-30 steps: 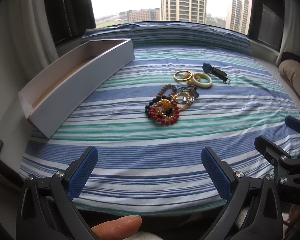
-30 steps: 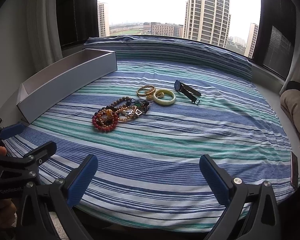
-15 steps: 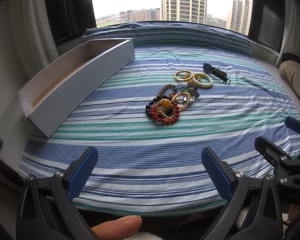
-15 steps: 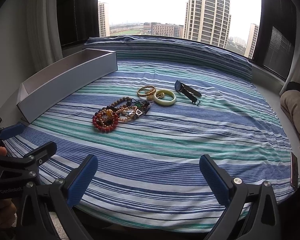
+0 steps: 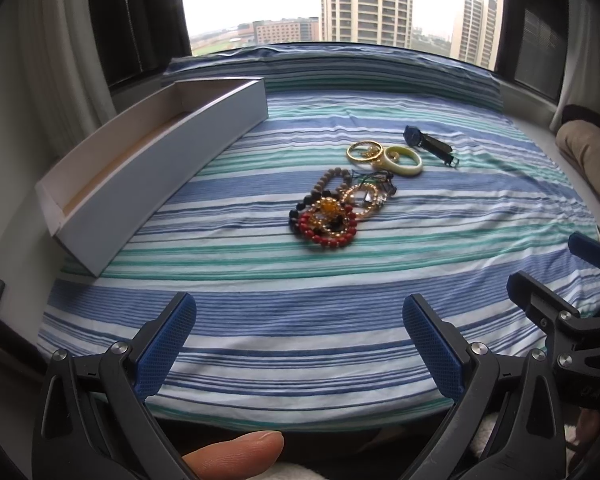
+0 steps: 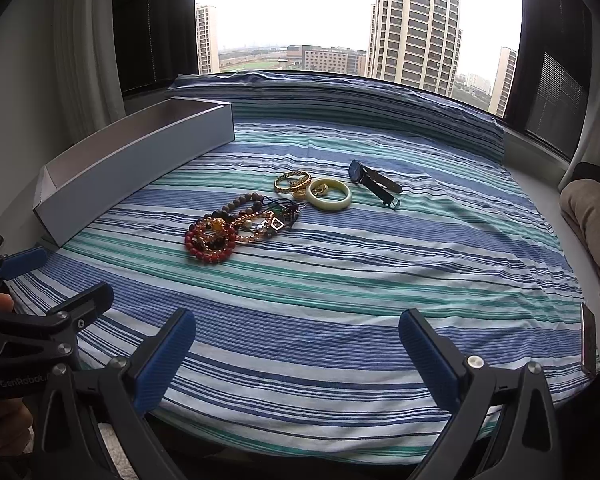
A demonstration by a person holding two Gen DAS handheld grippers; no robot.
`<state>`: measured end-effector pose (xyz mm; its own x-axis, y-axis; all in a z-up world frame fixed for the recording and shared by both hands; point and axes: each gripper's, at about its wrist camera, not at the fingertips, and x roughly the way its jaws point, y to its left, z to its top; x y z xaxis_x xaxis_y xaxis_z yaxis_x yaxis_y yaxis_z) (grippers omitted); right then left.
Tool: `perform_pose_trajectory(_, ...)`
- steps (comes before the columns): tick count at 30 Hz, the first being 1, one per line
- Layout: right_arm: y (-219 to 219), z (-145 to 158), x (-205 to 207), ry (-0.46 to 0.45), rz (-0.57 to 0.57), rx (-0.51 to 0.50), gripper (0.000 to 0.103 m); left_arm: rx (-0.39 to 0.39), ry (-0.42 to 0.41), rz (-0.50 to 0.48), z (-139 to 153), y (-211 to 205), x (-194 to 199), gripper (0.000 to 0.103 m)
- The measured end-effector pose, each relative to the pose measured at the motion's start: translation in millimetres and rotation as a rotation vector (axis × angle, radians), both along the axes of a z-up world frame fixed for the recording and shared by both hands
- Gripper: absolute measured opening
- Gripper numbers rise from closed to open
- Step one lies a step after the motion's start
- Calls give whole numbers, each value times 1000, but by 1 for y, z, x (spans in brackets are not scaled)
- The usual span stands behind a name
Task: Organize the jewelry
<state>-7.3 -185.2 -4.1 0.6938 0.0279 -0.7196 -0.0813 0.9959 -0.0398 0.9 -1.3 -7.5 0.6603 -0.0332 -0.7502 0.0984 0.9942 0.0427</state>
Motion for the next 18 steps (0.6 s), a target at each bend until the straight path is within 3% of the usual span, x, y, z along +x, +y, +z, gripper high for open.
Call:
perform_pose_trajectory(12, 1, 0, 0, -5, -1, -1, 103, -16, 6, 8, 1, 3, 1, 103)
perform_pose_trajectory(18, -2, 5, -5, -26, -7, -6, 103, -92, 23, 56, 0, 24, 3, 103)
